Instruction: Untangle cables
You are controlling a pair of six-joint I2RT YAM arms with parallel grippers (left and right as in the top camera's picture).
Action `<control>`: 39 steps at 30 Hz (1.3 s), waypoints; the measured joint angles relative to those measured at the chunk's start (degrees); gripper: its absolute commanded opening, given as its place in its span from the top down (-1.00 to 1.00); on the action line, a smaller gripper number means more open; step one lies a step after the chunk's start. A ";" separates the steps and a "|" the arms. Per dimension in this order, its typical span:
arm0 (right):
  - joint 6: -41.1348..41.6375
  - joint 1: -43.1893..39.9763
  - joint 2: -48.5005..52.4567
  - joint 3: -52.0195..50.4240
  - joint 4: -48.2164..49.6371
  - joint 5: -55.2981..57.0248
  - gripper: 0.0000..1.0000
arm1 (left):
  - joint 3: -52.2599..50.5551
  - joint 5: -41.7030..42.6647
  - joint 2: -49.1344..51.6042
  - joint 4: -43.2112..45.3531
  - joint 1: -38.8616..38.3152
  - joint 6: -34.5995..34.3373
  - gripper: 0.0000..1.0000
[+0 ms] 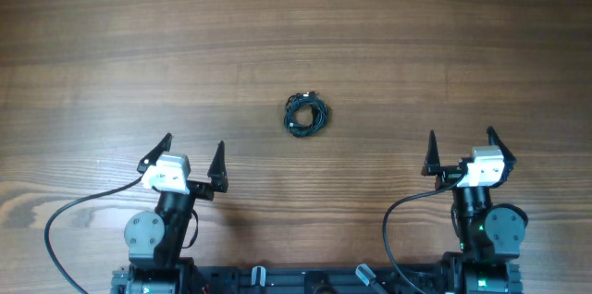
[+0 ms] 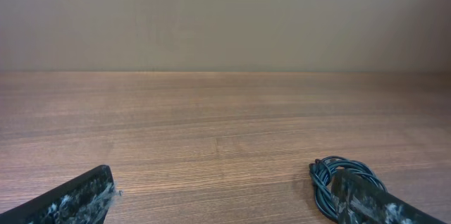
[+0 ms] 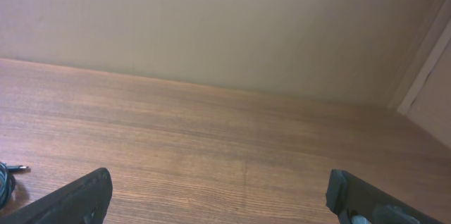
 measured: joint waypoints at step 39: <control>0.00 1.18 0.00 0.00 0.02 0.00 -0.99 | 0.00 0.00 0.00 0.00 0.00 0.00 -1.00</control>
